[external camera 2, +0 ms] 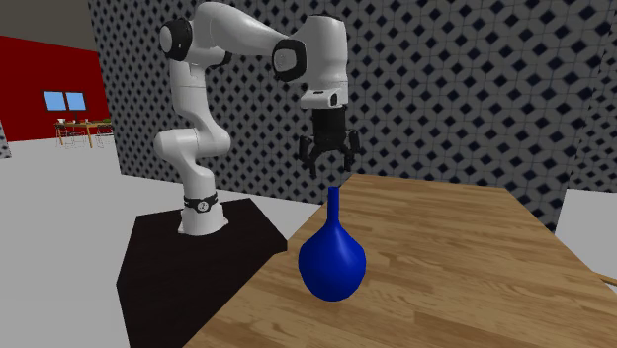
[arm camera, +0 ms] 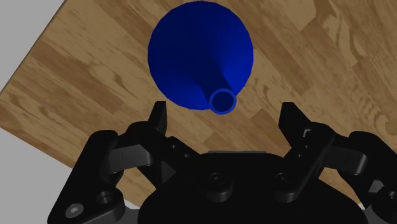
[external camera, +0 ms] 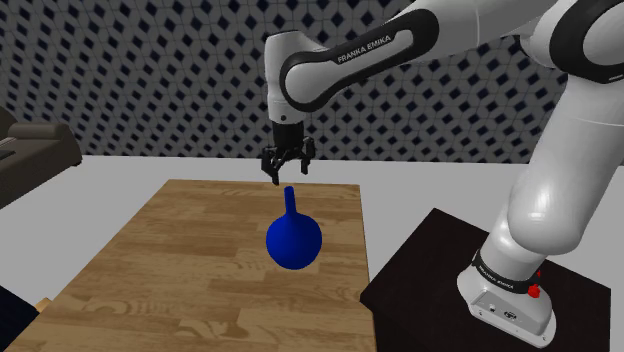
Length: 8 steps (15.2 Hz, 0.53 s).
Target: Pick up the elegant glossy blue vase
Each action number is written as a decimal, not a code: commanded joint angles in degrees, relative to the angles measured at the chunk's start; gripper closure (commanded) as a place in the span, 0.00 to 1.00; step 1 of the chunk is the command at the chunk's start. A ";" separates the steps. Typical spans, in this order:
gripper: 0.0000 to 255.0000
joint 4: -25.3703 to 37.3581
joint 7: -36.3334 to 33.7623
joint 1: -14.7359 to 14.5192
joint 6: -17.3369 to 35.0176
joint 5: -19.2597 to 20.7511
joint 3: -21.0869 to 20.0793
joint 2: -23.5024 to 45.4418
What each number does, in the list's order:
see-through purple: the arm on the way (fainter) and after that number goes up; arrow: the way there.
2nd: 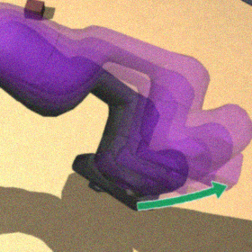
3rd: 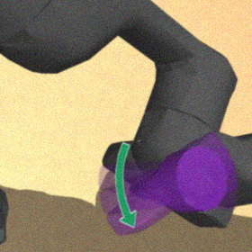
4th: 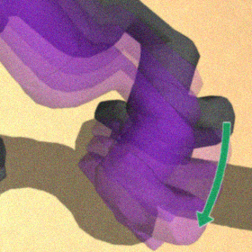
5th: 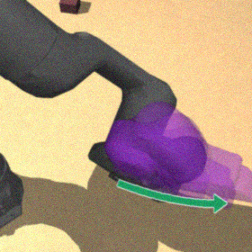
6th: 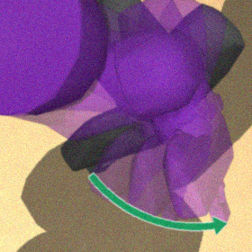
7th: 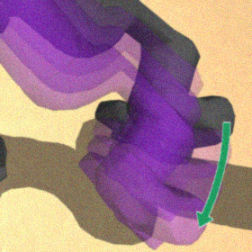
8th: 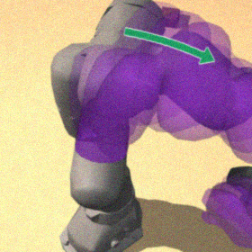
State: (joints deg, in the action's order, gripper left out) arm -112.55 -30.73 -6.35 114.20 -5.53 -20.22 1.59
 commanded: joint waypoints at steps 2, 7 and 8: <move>0.00 0.13 -0.70 -0.29 1.80 0.66 -0.20 1.98; 0.00 -2.55 -0.73 -0.42 5.89 1.07 -0.23 3.46; 0.00 -2.56 -0.72 -0.42 5.89 1.07 -0.22 3.45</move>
State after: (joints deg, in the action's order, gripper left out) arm -114.82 -31.45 -6.76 119.60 -4.51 -20.45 4.88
